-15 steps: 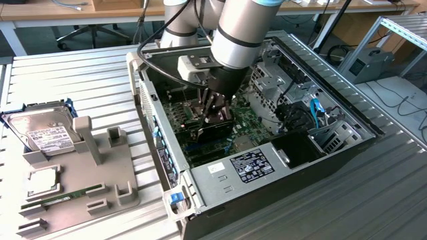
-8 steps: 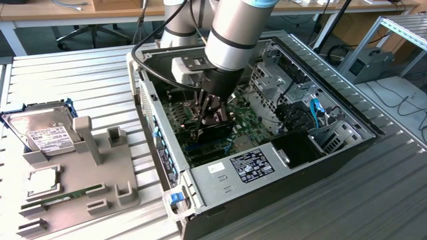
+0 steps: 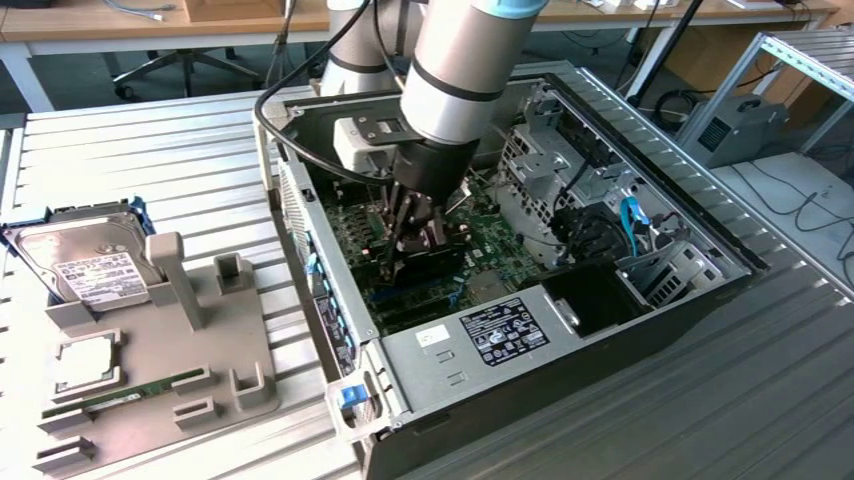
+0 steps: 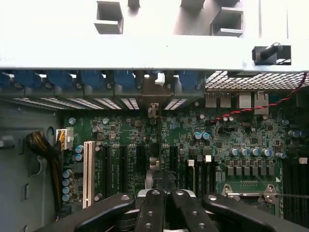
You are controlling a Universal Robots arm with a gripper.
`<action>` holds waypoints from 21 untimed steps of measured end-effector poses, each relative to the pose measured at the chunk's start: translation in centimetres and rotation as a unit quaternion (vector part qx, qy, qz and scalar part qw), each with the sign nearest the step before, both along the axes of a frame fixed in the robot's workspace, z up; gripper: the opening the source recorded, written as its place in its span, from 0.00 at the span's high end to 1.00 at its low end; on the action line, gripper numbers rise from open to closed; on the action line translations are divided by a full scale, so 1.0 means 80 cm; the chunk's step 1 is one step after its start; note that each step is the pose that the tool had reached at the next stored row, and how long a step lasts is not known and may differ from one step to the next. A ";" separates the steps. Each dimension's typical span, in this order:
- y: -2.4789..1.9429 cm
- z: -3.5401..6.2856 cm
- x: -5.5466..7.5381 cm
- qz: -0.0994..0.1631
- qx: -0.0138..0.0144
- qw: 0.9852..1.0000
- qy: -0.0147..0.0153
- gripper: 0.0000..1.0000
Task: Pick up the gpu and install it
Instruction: 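Press down on the gpu until it lock into place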
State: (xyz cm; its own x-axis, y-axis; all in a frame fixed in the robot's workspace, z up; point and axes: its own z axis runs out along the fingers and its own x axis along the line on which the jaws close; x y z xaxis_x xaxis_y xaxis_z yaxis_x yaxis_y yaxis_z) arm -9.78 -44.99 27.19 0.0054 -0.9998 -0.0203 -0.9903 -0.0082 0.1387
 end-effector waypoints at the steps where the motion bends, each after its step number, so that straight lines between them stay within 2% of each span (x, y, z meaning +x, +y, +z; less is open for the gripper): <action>1: 0.0002 -0.001 0.000 0.000 0.001 1.000 0.000 0.89; 5: -0.0001 -0.002 0.000 0.000 0.000 1.000 0.000 0.89; 9: 0.0001 -0.002 0.000 0.000 0.000 1.000 0.000 0.89; 10: 0.0002 0.000 0.000 0.000 0.001 1.000 0.000 0.89; 13: 0.0000 0.017 0.002 0.000 0.000 1.000 0.000 0.89; 15: 0.0001 0.018 0.022 0.000 0.000 1.000 0.002 0.89; 21: 0.0000 0.020 0.047 0.000 0.000 1.000 0.004 0.89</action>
State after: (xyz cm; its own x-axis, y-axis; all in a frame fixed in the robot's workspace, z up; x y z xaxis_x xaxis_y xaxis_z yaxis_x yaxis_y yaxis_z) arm -6.04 -44.99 28.78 0.0051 -0.9998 -0.0210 -0.9890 -0.0082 0.1475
